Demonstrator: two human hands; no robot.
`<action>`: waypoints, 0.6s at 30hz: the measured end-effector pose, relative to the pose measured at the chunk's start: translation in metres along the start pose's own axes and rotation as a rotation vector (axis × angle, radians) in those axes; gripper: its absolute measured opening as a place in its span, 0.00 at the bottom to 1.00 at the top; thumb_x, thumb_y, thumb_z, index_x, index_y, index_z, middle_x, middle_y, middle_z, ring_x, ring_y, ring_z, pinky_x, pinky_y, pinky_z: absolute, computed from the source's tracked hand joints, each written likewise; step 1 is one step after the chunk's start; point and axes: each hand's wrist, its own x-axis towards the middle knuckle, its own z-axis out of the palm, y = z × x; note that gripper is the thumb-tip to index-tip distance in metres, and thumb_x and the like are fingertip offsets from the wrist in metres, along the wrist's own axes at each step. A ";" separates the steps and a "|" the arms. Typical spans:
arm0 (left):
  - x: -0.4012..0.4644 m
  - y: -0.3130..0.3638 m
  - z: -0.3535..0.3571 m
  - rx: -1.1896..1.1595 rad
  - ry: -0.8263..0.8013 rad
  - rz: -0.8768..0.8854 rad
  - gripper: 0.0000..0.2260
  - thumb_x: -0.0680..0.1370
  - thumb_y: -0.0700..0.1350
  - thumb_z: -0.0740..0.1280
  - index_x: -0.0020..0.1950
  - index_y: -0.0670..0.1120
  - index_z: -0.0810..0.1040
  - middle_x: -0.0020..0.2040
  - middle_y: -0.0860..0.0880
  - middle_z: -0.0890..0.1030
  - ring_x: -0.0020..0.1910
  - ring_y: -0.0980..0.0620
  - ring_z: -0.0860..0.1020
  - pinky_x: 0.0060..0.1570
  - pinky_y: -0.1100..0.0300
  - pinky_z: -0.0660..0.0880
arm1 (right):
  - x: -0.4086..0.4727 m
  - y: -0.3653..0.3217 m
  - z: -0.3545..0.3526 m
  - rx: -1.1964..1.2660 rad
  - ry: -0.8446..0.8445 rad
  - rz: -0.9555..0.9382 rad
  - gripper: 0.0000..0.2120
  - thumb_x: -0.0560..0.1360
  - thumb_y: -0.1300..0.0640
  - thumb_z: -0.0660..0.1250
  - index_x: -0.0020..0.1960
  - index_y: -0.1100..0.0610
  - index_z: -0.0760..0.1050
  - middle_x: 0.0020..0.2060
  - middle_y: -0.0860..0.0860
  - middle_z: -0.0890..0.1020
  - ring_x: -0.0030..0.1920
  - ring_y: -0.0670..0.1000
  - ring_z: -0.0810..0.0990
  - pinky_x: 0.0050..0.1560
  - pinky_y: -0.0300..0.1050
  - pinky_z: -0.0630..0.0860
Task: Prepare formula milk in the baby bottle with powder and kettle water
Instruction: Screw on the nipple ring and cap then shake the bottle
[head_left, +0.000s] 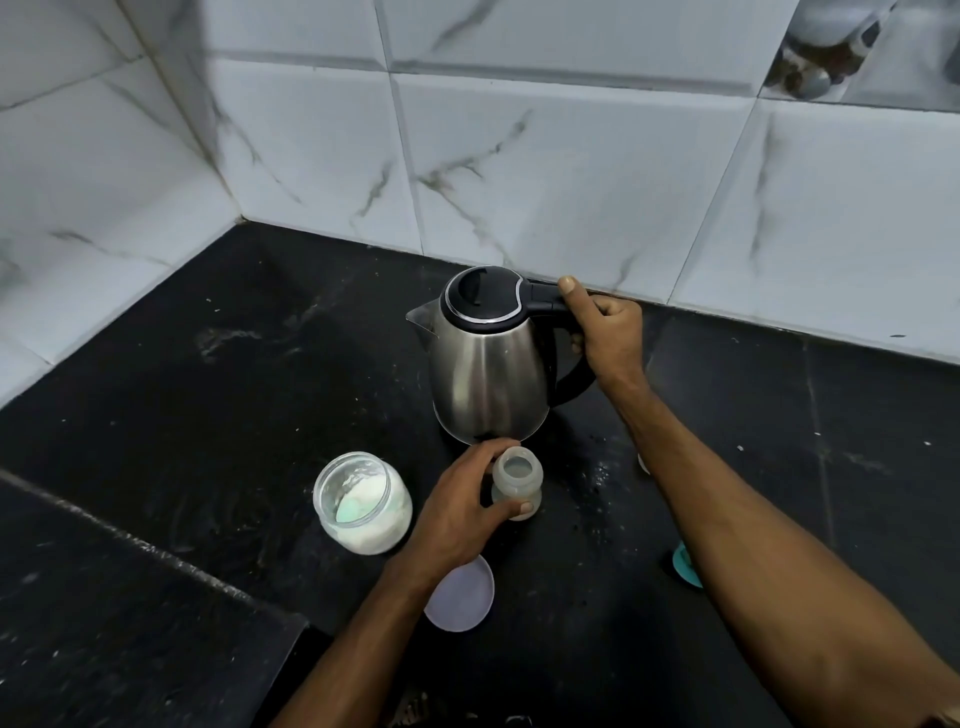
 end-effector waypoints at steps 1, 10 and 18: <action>0.000 0.001 0.000 0.004 0.001 0.004 0.26 0.70 0.48 0.77 0.65 0.58 0.72 0.60 0.60 0.78 0.61 0.59 0.76 0.62 0.51 0.76 | -0.001 0.000 0.000 -0.005 -0.003 -0.004 0.38 0.68 0.37 0.71 0.29 0.73 0.64 0.23 0.58 0.69 0.22 0.51 0.66 0.24 0.40 0.65; 0.000 0.002 -0.003 0.003 -0.001 0.041 0.25 0.70 0.45 0.77 0.63 0.58 0.73 0.59 0.61 0.78 0.60 0.61 0.76 0.59 0.60 0.75 | -0.007 -0.004 -0.019 -0.200 -0.086 -0.024 0.18 0.77 0.37 0.63 0.34 0.46 0.75 0.32 0.41 0.77 0.37 0.44 0.76 0.44 0.44 0.74; -0.001 0.005 -0.003 -0.042 -0.001 0.056 0.24 0.71 0.43 0.77 0.63 0.56 0.74 0.58 0.61 0.78 0.58 0.65 0.76 0.57 0.68 0.73 | -0.041 -0.008 -0.068 -0.470 0.061 -0.006 0.14 0.80 0.43 0.62 0.49 0.53 0.75 0.42 0.50 0.81 0.42 0.46 0.78 0.39 0.29 0.71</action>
